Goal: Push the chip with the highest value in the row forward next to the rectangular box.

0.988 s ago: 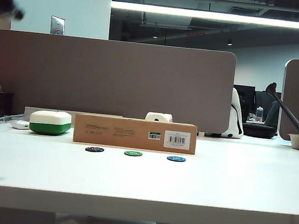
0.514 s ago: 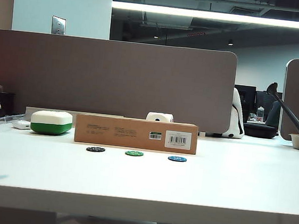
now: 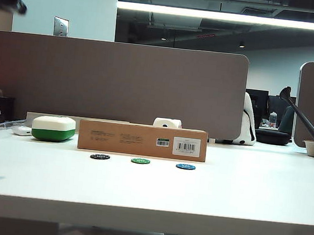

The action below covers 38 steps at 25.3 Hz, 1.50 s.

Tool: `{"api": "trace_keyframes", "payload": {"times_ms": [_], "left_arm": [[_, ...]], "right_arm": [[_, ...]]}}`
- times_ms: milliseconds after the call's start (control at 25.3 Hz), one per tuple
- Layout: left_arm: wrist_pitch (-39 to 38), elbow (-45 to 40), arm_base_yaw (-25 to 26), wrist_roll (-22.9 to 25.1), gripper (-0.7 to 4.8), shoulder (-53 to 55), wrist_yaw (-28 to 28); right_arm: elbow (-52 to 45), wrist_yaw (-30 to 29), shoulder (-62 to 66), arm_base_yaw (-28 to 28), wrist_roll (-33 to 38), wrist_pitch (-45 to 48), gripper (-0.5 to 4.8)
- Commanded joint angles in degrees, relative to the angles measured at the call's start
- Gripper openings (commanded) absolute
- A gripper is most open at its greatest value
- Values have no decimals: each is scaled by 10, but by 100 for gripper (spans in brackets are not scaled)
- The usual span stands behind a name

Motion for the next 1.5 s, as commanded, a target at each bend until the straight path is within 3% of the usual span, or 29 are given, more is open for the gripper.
{"api": "trace_keyframes", "payload": {"times_ms": [40, 158, 356, 474, 632, 869, 1067, 1501], "left_arm": [[4, 0, 1, 0, -5, 30, 3], [4, 0, 1, 0, -5, 54, 2], [3, 0, 1, 0, -5, 69, 2], [4, 0, 1, 0, -5, 69, 2], [3, 0, 1, 0, -5, 69, 2], [3, 0, 1, 0, -5, 71, 2], [4, 0, 1, 0, -5, 71, 2], [3, 0, 1, 0, -5, 71, 2]], "right_arm": [[87, -10, 116, 1, -108, -89, -6], [162, -6, 228, 25, -189, -130, -6], [213, -7, 377, 108, -236, -144, -6], [255, 49, 527, 229, -259, -110, -6], [308, 47, 673, 289, -276, -23, -6], [478, 13, 901, 328, -292, -52, -6], [628, 10, 1049, 358, -346, -117, -6], [746, 41, 1151, 383, -361, -118, -6]]}}
